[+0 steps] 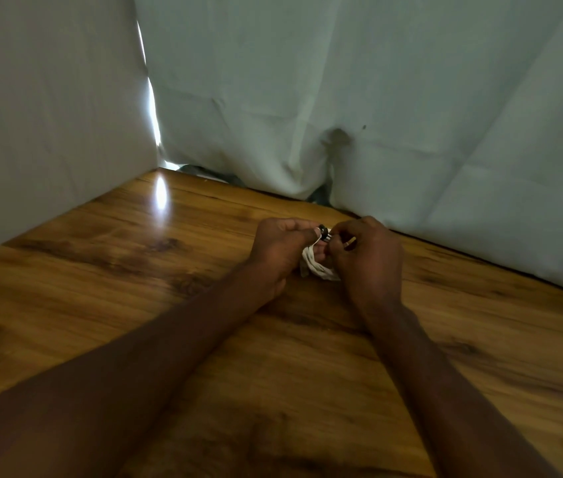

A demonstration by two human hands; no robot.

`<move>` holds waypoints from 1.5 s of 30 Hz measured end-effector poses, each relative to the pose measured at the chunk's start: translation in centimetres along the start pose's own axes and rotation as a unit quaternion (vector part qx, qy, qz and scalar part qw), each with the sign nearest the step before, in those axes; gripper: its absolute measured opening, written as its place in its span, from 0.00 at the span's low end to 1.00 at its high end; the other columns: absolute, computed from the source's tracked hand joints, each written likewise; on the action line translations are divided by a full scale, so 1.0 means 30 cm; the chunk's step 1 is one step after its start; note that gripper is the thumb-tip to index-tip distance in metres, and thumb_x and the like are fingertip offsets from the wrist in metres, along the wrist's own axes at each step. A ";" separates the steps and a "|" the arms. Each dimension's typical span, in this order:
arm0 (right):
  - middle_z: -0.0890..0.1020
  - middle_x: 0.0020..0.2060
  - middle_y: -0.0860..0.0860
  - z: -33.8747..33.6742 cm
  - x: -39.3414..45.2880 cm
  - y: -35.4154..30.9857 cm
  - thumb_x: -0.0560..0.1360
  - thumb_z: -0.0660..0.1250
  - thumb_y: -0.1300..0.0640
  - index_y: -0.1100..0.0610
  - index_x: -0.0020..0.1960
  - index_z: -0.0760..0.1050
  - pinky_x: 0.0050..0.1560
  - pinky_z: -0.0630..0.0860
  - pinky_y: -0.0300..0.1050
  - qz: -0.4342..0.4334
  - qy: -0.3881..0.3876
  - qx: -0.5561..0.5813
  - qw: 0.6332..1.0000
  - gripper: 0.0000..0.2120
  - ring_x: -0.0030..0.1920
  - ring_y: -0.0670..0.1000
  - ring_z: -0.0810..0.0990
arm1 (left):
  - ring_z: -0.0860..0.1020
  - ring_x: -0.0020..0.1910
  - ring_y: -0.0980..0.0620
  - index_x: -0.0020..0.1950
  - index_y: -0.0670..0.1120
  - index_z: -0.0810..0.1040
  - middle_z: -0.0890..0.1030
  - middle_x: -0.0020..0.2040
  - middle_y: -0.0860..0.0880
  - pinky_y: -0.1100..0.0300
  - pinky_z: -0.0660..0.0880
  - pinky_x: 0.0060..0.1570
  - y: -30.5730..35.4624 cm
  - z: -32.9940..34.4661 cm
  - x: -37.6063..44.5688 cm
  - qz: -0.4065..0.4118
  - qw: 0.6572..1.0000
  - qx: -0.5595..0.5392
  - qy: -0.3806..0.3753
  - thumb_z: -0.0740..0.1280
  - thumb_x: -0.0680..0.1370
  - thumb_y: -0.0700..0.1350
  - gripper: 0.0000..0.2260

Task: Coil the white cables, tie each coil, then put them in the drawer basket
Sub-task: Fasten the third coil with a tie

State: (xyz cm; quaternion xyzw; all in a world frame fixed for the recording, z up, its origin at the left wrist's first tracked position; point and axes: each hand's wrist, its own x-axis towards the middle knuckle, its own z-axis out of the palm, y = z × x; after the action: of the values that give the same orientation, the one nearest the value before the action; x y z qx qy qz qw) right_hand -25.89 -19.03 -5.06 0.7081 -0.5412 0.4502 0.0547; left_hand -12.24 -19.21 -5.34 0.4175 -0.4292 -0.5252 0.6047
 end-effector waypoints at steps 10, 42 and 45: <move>0.80 0.42 0.49 -0.009 -0.004 -0.017 0.72 0.72 0.54 0.49 0.45 0.83 0.38 0.67 0.45 0.031 0.002 -0.066 0.997 0.03 0.41 0.51 0.78 | 0.86 0.40 0.43 0.54 0.35 0.85 0.86 0.45 0.37 0.55 0.83 0.37 -0.016 0.000 0.007 0.030 0.999 0.043 -0.001 0.72 0.79 0.36 0.06; 0.83 0.34 0.42 -0.002 -0.013 -0.042 0.72 0.75 0.61 0.51 0.45 0.85 0.44 0.76 0.39 0.116 0.088 0.132 0.981 0.05 0.38 0.43 0.83 | 0.86 0.36 0.46 0.57 0.29 0.81 0.85 0.49 0.31 0.58 0.84 0.37 0.012 0.009 -0.003 -0.065 0.993 -0.095 -0.003 0.71 0.78 0.31 0.09; 0.87 0.38 0.47 0.011 -0.022 -0.039 0.73 0.72 0.59 0.52 0.46 0.87 0.44 0.77 0.46 0.069 0.048 0.073 0.994 0.06 0.39 0.48 0.83 | 0.84 0.36 0.44 0.57 0.30 0.82 0.84 0.49 0.31 0.59 0.82 0.33 0.013 0.006 -0.005 -0.050 0.996 -0.072 0.008 0.71 0.78 0.32 0.09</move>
State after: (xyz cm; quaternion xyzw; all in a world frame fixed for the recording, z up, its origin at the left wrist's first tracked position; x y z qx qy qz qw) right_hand -24.76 -18.26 -5.25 0.6490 -0.5511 0.5245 -0.0027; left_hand -12.31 -19.05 -4.94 0.3985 -0.3637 -0.5808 0.6095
